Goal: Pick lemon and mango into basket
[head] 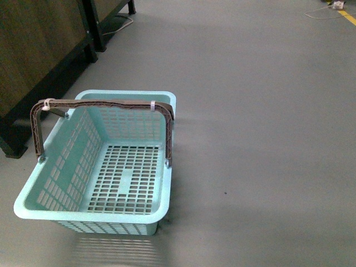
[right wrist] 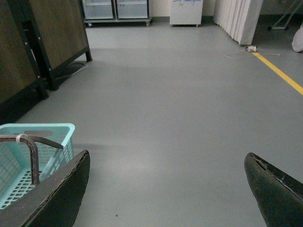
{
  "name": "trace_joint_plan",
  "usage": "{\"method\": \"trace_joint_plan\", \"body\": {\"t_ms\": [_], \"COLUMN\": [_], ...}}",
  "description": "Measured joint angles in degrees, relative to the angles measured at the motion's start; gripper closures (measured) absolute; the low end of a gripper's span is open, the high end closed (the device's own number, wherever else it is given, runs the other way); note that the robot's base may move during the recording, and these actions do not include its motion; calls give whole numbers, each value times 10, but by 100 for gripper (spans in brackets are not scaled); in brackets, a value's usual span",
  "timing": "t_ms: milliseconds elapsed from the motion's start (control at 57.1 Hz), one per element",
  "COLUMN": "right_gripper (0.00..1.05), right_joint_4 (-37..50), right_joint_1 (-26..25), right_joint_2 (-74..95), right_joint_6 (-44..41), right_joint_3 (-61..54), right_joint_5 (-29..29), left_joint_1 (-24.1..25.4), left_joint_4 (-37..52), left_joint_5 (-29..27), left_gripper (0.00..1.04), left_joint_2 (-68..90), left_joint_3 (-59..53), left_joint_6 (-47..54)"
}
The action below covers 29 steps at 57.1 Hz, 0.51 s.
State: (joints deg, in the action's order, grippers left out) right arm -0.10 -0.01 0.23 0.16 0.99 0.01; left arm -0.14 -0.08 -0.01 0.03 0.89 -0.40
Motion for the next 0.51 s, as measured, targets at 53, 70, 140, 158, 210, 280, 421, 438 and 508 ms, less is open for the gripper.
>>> {"method": "trace_joint_plan", "body": {"t_ms": [53, 70, 140, 158, 210, 280, 421, 438, 508], "right_gripper": [9, 9, 9, 9, 9, 9, 9, 9, 9], "right_joint_4": [0, 0, 0, 0, 0, 0, 0, 0, 0], "right_joint_1": [0, 0, 0, 0, 0, 0, 0, 0, 0], "right_joint_2": [0, 0, 0, 0, 0, 0, 0, 0, 0], "right_joint_6": [0, 0, 0, 0, 0, 0, 0, 0, 0], "right_joint_3": [0, 0, 0, 0, 0, 0, 0, 0, 0], "right_joint_5": [0, 0, 0, 0, 0, 0, 0, 0, 0], "left_joint_1": [0, 0, 0, 0, 0, 0, 0, 0, 0], "left_joint_4": [0, 0, 0, 0, 0, 0, 0, 0, 0], "left_joint_5": [0, 0, 0, 0, 0, 0, 0, 0, 0], "left_gripper": [7, 7, 7, 7, 7, 7, 7, 7, 7], "left_joint_2": [0, 0, 0, 0, 0, 0, 0, 0, 0], "left_joint_3": [0, 0, 0, 0, 0, 0, 0, 0, 0], "left_joint_6": [0, 0, 0, 0, 0, 0, 0, 0, 0]}}
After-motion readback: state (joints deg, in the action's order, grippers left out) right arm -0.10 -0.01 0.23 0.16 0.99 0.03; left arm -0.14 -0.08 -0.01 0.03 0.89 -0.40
